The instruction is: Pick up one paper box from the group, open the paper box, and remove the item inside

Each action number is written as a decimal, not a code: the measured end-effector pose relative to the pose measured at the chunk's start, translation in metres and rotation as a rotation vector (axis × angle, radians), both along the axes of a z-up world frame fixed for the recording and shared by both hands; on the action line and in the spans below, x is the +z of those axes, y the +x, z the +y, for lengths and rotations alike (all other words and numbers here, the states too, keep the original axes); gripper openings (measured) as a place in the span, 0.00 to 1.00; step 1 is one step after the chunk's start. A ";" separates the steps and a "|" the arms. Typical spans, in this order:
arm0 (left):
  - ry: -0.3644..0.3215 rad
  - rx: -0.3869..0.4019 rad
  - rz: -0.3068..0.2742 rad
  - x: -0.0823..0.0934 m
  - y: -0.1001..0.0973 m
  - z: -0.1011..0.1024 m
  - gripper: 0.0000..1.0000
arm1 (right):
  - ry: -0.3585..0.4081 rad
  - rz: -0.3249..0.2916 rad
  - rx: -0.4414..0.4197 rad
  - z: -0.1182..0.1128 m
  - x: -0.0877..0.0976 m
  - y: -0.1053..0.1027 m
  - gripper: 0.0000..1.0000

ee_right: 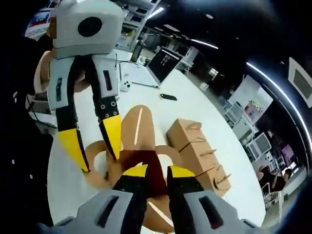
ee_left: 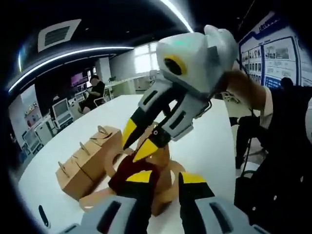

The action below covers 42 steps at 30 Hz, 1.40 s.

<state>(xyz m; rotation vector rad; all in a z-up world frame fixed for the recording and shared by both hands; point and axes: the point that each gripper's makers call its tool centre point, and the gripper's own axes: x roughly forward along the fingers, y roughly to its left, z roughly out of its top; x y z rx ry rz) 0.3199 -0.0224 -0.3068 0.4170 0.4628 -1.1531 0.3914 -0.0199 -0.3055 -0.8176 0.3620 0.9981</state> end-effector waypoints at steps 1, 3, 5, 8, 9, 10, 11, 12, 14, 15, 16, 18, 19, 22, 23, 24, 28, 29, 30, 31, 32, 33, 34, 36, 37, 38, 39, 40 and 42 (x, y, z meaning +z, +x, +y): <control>0.003 -0.002 0.000 -0.001 0.000 0.000 0.22 | -0.005 0.002 0.000 0.000 -0.002 0.001 0.13; 0.012 -0.006 -0.005 -0.004 0.000 0.000 0.22 | -0.025 0.005 -0.004 -0.001 -0.006 0.005 0.08; 0.017 -0.018 -0.005 -0.007 -0.003 0.000 0.21 | -0.027 0.007 -0.007 -0.001 -0.006 0.007 0.07; 0.020 -0.050 0.005 -0.012 -0.011 0.000 0.21 | -0.016 0.010 -0.014 0.000 -0.004 0.011 0.06; 0.023 -0.060 0.011 -0.014 -0.014 -0.001 0.21 | -0.014 0.008 -0.017 0.000 -0.004 0.012 0.07; 0.028 -0.070 0.015 -0.017 -0.016 -0.001 0.21 | -0.015 0.003 -0.022 0.001 -0.004 0.016 0.07; 0.032 -0.080 0.021 -0.020 -0.019 -0.002 0.21 | -0.018 -0.003 -0.025 0.001 -0.004 0.018 0.08; 0.037 -0.089 0.027 -0.023 -0.021 -0.002 0.21 | -0.023 -0.012 -0.027 0.001 -0.004 0.021 0.08; 0.047 -0.106 0.035 -0.029 -0.025 -0.002 0.21 | -0.030 -0.024 -0.029 0.002 -0.004 0.025 0.08; 0.050 -0.112 0.037 -0.030 -0.026 -0.002 0.21 | -0.034 -0.027 -0.030 0.002 -0.005 0.027 0.09; 0.052 -0.115 0.040 -0.032 -0.027 -0.002 0.21 | -0.042 -0.034 -0.029 0.003 -0.005 0.031 0.09; 0.056 -0.121 0.046 -0.036 -0.029 -0.002 0.21 | -0.050 -0.045 -0.034 0.003 -0.005 0.036 0.09; 0.061 -0.124 0.047 -0.039 -0.029 -0.002 0.21 | -0.053 -0.052 -0.038 0.003 -0.005 0.038 0.09; 0.063 -0.125 0.050 -0.042 -0.030 -0.001 0.21 | -0.055 -0.058 -0.048 0.003 -0.005 0.046 0.10; 0.058 -0.122 0.052 -0.042 -0.029 -0.001 0.21 | -0.051 -0.055 -0.050 0.004 -0.005 0.048 0.10; 0.054 -0.120 0.054 -0.042 -0.029 -0.001 0.22 | -0.050 -0.055 -0.054 0.004 -0.006 0.051 0.11; 0.042 -0.119 0.059 -0.043 -0.029 -0.001 0.22 | -0.055 -0.055 -0.067 0.002 -0.008 0.061 0.12; 0.041 -0.119 0.060 -0.044 -0.029 -0.001 0.22 | -0.056 -0.053 -0.071 0.001 -0.009 0.064 0.12; 0.040 -0.119 0.060 -0.044 -0.030 -0.001 0.22 | -0.057 -0.051 -0.075 0.001 -0.010 0.066 0.13; 0.037 -0.119 0.062 -0.045 -0.030 -0.001 0.22 | -0.059 -0.048 -0.079 0.000 -0.012 0.069 0.13; 0.035 -0.121 0.063 -0.045 -0.030 -0.002 0.23 | -0.061 -0.045 -0.083 -0.001 -0.013 0.071 0.14; 0.034 -0.121 0.064 -0.046 -0.030 -0.002 0.23 | -0.066 -0.042 -0.087 -0.001 -0.015 0.073 0.14; 0.031 -0.120 0.065 -0.046 -0.030 -0.002 0.23 | -0.072 -0.042 -0.091 -0.002 -0.017 0.076 0.15; 0.028 -0.121 0.065 -0.046 -0.030 -0.003 0.23 | -0.084 -0.040 -0.097 -0.003 -0.023 0.080 0.15; 0.027 -0.120 0.065 -0.046 -0.030 -0.003 0.23 | -0.090 -0.038 -0.097 -0.003 -0.025 0.081 0.15; 0.024 -0.119 0.064 -0.045 -0.029 -0.003 0.23 | -0.097 -0.034 -0.097 -0.003 -0.028 0.081 0.15; 0.022 -0.117 0.064 -0.045 -0.029 -0.002 0.23 | -0.102 -0.030 -0.098 -0.003 -0.031 0.081 0.15; 0.021 -0.115 0.066 -0.045 -0.028 -0.002 0.23 | -0.105 -0.026 -0.097 -0.003 -0.033 0.081 0.15; 0.015 -0.115 0.068 -0.045 -0.028 -0.002 0.24 | -0.115 -0.024 -0.094 -0.002 -0.038 0.081 0.15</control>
